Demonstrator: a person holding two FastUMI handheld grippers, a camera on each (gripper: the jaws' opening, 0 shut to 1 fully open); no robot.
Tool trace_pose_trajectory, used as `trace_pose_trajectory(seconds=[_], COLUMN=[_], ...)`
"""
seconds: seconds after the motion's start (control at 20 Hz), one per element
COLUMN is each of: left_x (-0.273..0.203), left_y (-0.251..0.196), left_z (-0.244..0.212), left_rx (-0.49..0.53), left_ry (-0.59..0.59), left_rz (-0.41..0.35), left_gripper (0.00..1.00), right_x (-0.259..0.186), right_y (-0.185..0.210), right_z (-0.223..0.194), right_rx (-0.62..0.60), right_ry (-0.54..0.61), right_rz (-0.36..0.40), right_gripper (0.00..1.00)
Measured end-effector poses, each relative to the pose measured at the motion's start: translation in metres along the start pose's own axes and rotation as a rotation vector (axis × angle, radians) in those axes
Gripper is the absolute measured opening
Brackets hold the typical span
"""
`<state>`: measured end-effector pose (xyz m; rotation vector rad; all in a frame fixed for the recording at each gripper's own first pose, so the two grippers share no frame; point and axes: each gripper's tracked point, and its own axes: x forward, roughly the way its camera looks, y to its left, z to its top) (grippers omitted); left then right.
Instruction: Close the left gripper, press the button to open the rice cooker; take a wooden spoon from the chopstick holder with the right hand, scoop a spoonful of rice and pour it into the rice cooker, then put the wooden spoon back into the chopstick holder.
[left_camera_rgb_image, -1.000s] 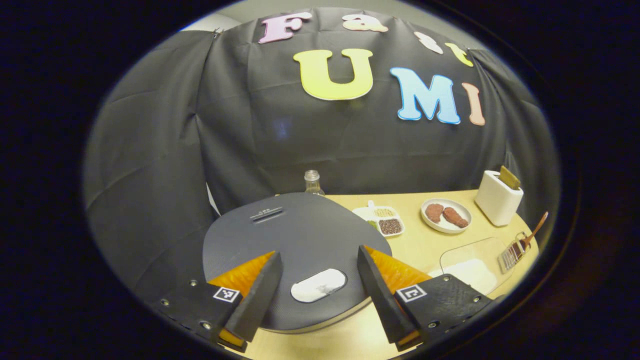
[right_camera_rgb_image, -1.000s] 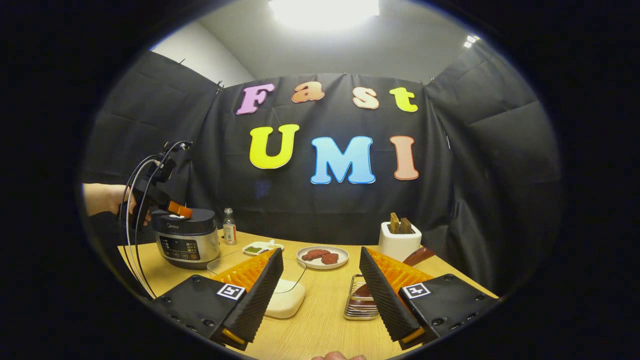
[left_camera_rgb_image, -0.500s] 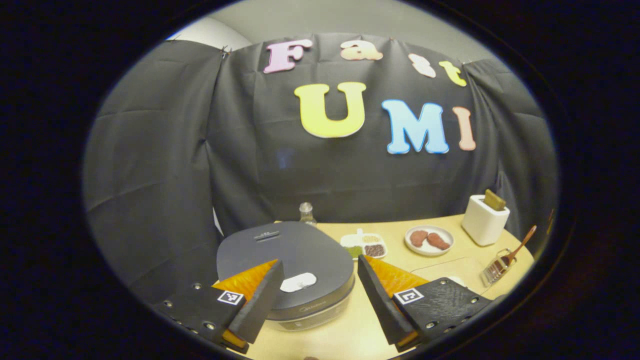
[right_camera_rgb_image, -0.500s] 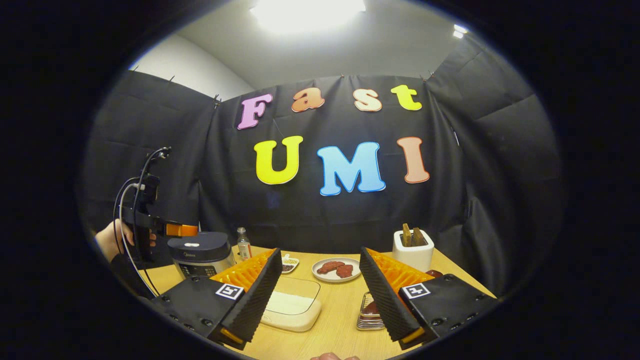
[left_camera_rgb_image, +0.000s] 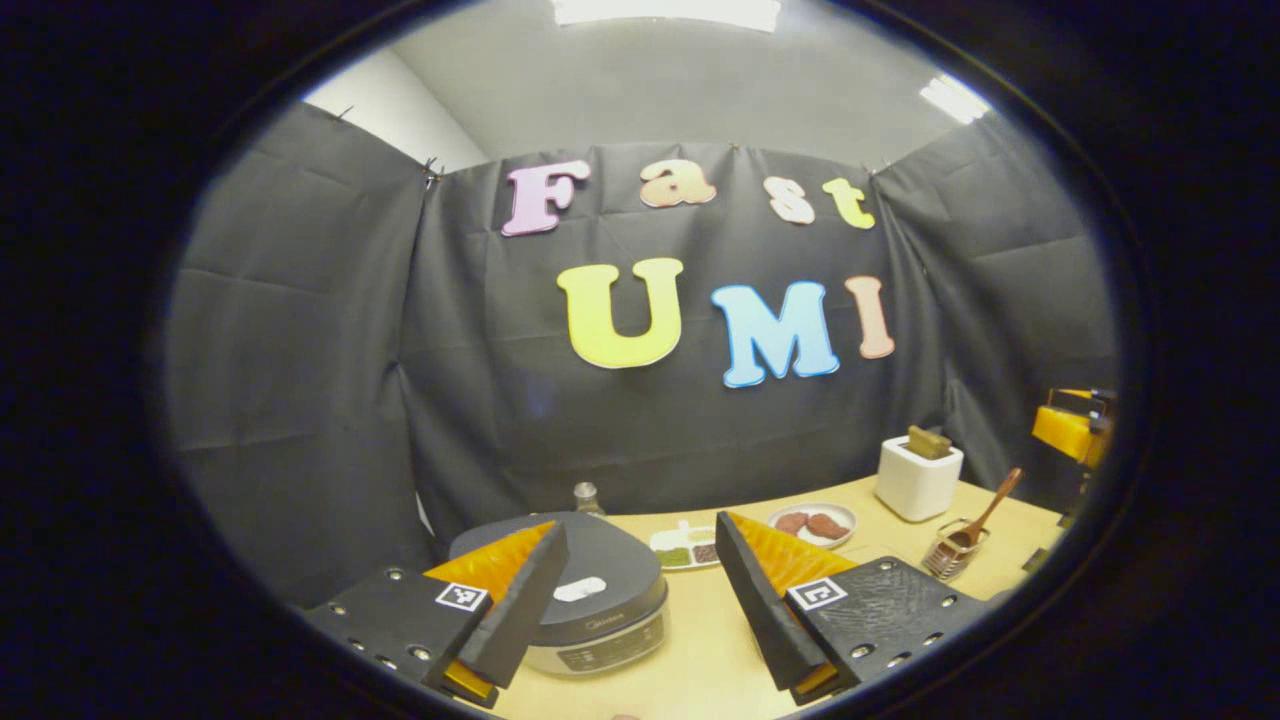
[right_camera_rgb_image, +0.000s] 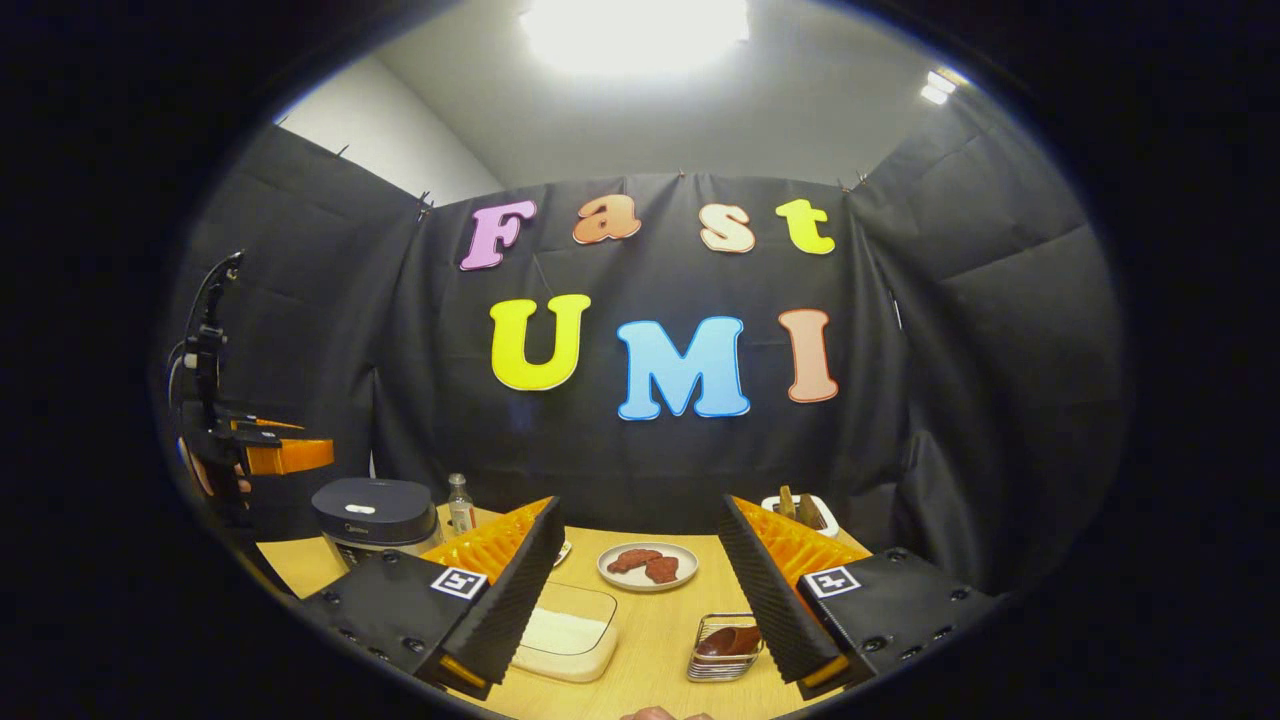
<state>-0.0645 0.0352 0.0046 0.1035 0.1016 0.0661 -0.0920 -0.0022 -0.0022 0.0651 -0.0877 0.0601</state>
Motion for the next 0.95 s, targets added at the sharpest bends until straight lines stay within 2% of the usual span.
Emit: trace_pose_trajectory(seconds=[0.05, 0.2, 0.25, 0.45, 0.55, 0.6, 0.95], left_x=[-0.003, -0.01, -0.011, -0.005, -0.002, -0.001, -0.009], left_y=[0.002, 0.005, 0.003, 0.005, -0.002, -0.004, -0.008], left_z=[0.005, 0.009, 0.007, 0.003, -0.007, -0.008, 0.008], left_rx=[0.004, 0.009, 0.0, -0.001, -0.018, -0.023, 0.021], left_ry=[-0.016, -0.033, -0.03, -0.034, -0.012, -0.01, -0.039], left_rz=[0.001, 0.007, 0.001, 0.009, 0.001, -0.007, -0.009], left_gripper=[0.93, 0.92, 0.92, 0.93, 0.92, 0.93, 0.94], right_x=[0.002, 0.004, 0.004, 0.005, 0.008, 0.009, 0.006], right_y=[0.0, -0.002, -0.002, 0.0, 0.005, 0.006, 0.0], right_z=[-0.001, -0.003, -0.005, -0.006, -0.012, -0.015, -0.016], right_rx=[0.007, -0.004, -0.009, -0.005, 0.019, 0.018, 0.025], right_ry=[0.005, 0.018, 0.022, 0.02, 0.031, 0.038, 0.053], right_rz=[0.0, -0.007, -0.009, -0.014, -0.009, -0.005, -0.011], right_gripper=[0.95, 0.95, 0.99, 0.99, 0.95, 0.99, 0.99])
